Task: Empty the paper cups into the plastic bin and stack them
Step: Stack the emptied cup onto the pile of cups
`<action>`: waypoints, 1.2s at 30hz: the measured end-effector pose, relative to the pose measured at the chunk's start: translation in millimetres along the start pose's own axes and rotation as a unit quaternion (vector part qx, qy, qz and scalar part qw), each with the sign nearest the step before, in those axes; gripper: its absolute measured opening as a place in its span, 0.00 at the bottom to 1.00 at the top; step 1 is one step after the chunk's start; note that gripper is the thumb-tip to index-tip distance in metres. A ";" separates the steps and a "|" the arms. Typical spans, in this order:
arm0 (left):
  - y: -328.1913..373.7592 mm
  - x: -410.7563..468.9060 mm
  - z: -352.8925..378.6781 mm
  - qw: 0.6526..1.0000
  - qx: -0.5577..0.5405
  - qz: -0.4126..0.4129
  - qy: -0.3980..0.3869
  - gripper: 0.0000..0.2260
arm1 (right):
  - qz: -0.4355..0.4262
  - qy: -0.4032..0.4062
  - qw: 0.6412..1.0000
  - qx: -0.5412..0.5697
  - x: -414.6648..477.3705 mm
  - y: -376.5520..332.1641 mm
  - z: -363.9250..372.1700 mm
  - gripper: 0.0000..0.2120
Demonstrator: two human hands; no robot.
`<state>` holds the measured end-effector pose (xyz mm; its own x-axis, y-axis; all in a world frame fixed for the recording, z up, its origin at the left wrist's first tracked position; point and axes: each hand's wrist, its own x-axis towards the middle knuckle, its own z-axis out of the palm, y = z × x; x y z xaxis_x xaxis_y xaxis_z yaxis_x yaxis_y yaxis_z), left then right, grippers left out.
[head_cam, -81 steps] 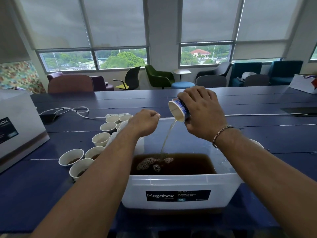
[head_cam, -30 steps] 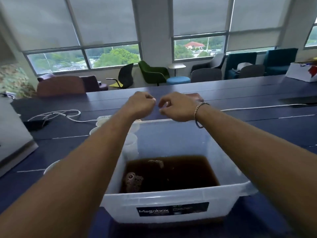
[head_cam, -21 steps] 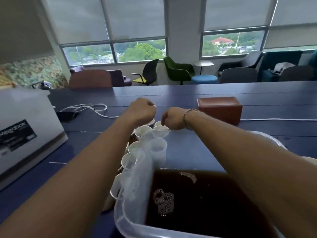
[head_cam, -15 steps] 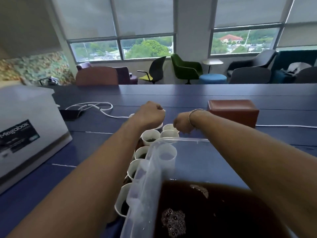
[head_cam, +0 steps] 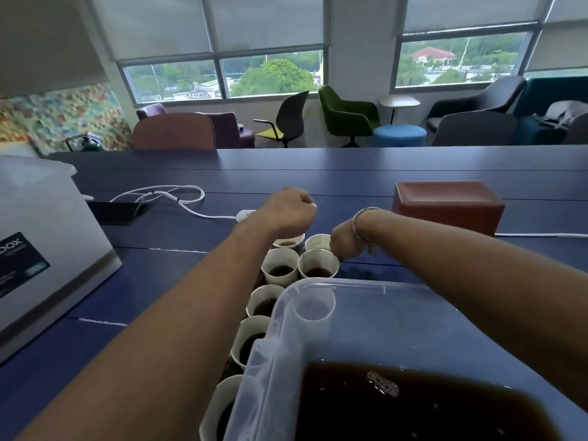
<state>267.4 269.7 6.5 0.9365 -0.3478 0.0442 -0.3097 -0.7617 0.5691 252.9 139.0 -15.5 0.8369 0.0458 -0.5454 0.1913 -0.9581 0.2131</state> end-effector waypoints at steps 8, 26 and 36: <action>21.2 -7.4 4.6 1.000 0.027 -0.001 0.001 0.12 | 0.033 0.081 0.996 0.025 -27.1 14.7 -5.4 0.09; 147.2 -76.7 13.3 0.987 -0.135 -0.086 0.001 0.08 | 0.045 0.246 0.936 0.246 -209.8 85.5 -6.6 0.09; 169.6 -138.2 10.5 0.978 -0.204 -0.035 -0.004 0.14 | 0.023 0.386 0.763 0.518 -252.6 68.4 70.0 0.34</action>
<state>83.8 182.8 88.3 0.9514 -0.3078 -0.0124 -0.1518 -0.5033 0.8507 18.7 42.0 80.2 0.9596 -0.2251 0.1690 -0.0208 -0.6556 -0.7549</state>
